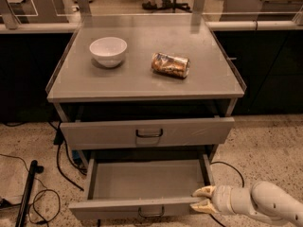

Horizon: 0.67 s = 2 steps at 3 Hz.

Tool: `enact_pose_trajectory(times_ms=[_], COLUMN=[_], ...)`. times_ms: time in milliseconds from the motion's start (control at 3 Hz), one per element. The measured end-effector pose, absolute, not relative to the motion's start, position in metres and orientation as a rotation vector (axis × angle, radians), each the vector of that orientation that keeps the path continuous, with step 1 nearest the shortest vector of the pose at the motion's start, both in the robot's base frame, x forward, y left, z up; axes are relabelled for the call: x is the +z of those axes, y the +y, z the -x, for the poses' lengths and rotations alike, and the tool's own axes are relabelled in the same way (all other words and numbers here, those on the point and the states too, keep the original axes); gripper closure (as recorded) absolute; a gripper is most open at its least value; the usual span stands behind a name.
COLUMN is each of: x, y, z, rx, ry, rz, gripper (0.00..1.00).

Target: Open middle drawer

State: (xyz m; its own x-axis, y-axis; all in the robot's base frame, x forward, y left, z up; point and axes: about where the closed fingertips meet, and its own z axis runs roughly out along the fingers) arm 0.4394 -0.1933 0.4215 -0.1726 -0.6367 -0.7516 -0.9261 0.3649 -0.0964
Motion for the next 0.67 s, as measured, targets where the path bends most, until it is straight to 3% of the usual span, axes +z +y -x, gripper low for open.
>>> enact_pose_trajectory(times_ms=[667], x=[0.4215], y=[-0.1932], z=[-0.4394], rx=[0.506], ry=[1.901], rz=[1.356], gripper=[0.11])
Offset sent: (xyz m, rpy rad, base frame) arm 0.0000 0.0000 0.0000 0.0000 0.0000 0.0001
